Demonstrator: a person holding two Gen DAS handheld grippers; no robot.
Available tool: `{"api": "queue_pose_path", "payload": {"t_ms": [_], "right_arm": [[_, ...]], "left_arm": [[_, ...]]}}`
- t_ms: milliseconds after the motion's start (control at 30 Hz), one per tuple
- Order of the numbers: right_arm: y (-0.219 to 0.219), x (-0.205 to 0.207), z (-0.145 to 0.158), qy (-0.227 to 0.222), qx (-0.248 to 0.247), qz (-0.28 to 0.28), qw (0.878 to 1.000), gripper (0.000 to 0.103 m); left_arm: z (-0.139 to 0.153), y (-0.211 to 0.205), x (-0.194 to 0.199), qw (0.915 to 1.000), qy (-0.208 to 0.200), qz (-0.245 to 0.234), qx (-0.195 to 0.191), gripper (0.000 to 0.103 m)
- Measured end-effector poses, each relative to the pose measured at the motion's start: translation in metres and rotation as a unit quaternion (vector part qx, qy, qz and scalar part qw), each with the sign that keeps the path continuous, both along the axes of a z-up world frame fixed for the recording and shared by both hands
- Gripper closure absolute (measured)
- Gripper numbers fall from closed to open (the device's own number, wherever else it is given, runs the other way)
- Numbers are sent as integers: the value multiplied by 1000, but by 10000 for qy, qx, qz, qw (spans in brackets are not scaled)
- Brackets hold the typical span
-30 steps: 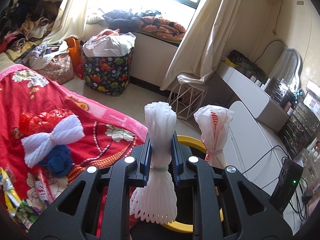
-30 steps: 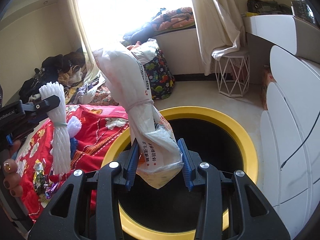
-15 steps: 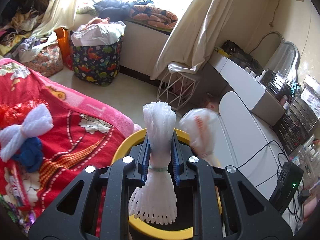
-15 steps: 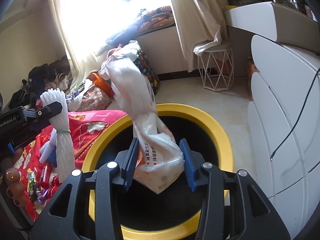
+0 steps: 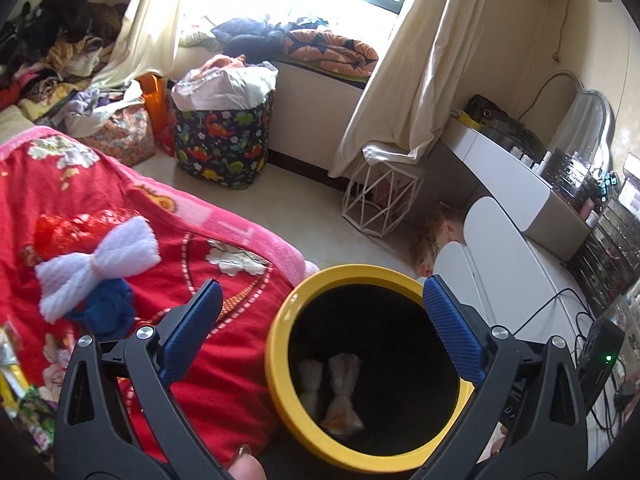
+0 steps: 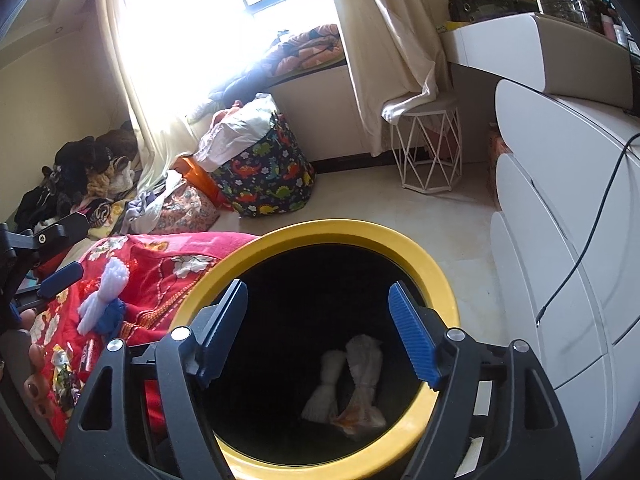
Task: Collect trash
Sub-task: 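Move both open tools back over the trash on the bed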
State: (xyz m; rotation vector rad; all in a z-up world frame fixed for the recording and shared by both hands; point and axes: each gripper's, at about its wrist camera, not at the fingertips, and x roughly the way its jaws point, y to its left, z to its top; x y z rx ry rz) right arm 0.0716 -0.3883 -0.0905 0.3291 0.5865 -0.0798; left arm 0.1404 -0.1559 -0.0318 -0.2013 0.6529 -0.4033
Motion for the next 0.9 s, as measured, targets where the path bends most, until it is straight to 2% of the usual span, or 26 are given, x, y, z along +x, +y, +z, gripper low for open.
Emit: {"api": "queue_pose_path", "payload": {"t_ms": [467,900], "right_arm": [[54,-6,27,-425,-229,766,9959,25],[114,-3,40,-481,-391,1633,9846,23]], "left_arm": [[16,46,-20,9978,-361,525,160,11],[25,92,-31,9934,-538,998,162,11]]}}
